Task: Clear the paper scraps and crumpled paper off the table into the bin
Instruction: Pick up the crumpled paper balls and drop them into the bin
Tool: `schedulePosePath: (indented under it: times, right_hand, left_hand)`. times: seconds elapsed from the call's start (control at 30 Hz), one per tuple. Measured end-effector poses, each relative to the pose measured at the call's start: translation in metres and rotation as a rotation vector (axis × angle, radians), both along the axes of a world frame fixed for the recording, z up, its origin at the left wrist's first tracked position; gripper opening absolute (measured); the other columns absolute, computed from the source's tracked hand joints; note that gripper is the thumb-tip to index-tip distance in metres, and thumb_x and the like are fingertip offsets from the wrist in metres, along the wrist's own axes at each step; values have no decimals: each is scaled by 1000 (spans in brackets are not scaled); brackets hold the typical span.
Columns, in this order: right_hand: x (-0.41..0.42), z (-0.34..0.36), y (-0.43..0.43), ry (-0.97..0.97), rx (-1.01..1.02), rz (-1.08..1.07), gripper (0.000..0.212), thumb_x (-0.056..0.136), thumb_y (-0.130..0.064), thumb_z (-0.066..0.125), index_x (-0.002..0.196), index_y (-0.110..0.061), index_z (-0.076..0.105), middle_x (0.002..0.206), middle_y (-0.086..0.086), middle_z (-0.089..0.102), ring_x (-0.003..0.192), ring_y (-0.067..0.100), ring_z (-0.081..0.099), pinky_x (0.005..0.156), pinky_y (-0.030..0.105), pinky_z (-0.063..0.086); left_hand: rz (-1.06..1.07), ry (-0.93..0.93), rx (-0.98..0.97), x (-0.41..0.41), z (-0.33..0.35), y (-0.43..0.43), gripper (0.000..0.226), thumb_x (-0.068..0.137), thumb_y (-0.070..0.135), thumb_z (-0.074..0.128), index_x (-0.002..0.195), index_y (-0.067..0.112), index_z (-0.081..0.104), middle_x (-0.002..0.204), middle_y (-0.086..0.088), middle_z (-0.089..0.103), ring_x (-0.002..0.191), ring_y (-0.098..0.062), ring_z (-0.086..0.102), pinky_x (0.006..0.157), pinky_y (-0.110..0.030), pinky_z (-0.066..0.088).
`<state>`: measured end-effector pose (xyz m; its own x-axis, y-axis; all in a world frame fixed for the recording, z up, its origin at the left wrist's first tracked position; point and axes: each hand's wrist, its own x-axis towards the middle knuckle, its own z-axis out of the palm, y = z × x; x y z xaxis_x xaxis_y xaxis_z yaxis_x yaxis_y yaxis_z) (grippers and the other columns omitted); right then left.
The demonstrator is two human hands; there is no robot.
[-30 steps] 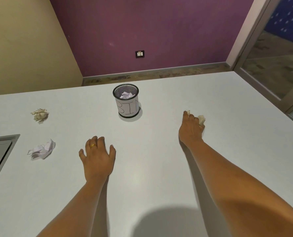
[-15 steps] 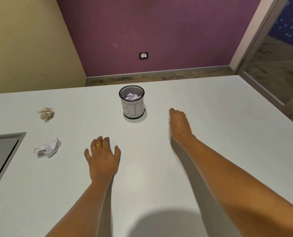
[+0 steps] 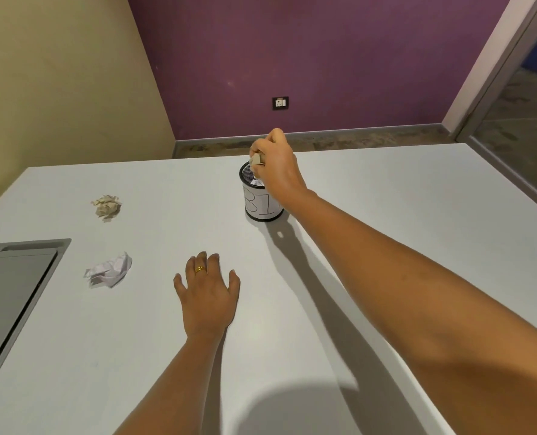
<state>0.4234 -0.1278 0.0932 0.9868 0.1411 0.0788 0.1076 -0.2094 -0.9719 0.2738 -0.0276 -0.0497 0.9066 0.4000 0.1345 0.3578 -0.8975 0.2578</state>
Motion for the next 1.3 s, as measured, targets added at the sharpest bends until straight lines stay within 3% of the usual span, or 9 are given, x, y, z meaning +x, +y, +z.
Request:
schedulePosePath:
  times: [0.07, 0.2, 0.37, 0.53, 0.83, 0.97, 1.07, 1.17, 1.3]
  right_hand:
    - [10, -1, 3, -116, -275, 7, 14, 87, 0, 49, 99, 3, 56, 78, -2, 46, 76, 17, 48, 63, 26, 46]
    - [22, -7, 4, -236, -685, -70, 23, 83, -16, 66, 106, -16, 66, 111, 8, 65, 106, 26, 56, 90, 36, 48]
    - [31, -14, 8, -218, -886, -15, 23, 81, -8, 63, 103, -7, 68, 103, 14, 69, 96, 30, 63, 74, 32, 49]
    - [34, -25, 12, -161, -945, 10, 20, 86, -8, 61, 104, 0, 64, 109, 18, 64, 100, 33, 61, 77, 34, 50]
    - [44, -17, 23, -54, -1107, 131, 35, 90, -5, 50, 125, 0, 47, 130, 17, 50, 119, 32, 51, 93, 35, 46]
    - [51, -18, 25, 14, -1110, 161, 34, 90, -2, 46, 124, -1, 47, 116, 15, 51, 105, 28, 53, 79, 30, 42]
    - [58, -20, 26, 51, -1107, 172, 33, 91, -3, 46, 124, -1, 47, 101, 10, 40, 88, 23, 43, 75, 24, 35]
    - [61, -23, 29, 70, -1087, 166, 34, 90, -5, 48, 124, 1, 47, 115, 15, 52, 89, 25, 47, 74, 23, 36]
    - [61, -25, 31, 54, -1049, 122, 33, 90, -4, 50, 122, 1, 49, 126, 16, 54, 110, 30, 57, 74, 28, 41]
  left_hand:
    - [0, -2, 4, 1, -1, 0, 42, 90, 33, 46, 125, 10, 47, 138, -11, 47, 134, -27, 35, 107, -53, 26]
    - [2, 4, 9, 1, -2, 0, 43, 90, 34, 45, 125, 10, 46, 139, -11, 46, 134, -27, 35, 107, -53, 26]
    - [4, 9, 24, 1, -2, 0, 42, 90, 34, 44, 125, 11, 46, 138, -11, 47, 134, -27, 36, 107, -52, 27]
    - [8, 16, 26, 1, -3, 0, 43, 90, 35, 43, 126, 11, 46, 139, -10, 46, 134, -27, 35, 107, -52, 26]
    - [-3, 33, 26, 0, -1, -1, 44, 92, 36, 39, 129, 12, 43, 142, -9, 42, 136, -25, 32, 109, -50, 23]
    - [-2, 31, 26, 0, -1, -1, 44, 92, 36, 39, 129, 12, 44, 141, -9, 43, 136, -25, 33, 109, -50, 24]
    - [2, 30, 26, 0, -1, -1, 43, 91, 36, 40, 128, 13, 44, 141, -8, 44, 135, -25, 33, 109, -50, 25]
    - [5, 37, 41, 1, -2, -1, 43, 91, 37, 39, 127, 14, 44, 141, -8, 44, 135, -25, 34, 109, -50, 26]
    - [11, 25, 27, 1, -3, 0, 42, 91, 37, 39, 127, 14, 45, 140, -7, 45, 135, -25, 34, 109, -50, 26]
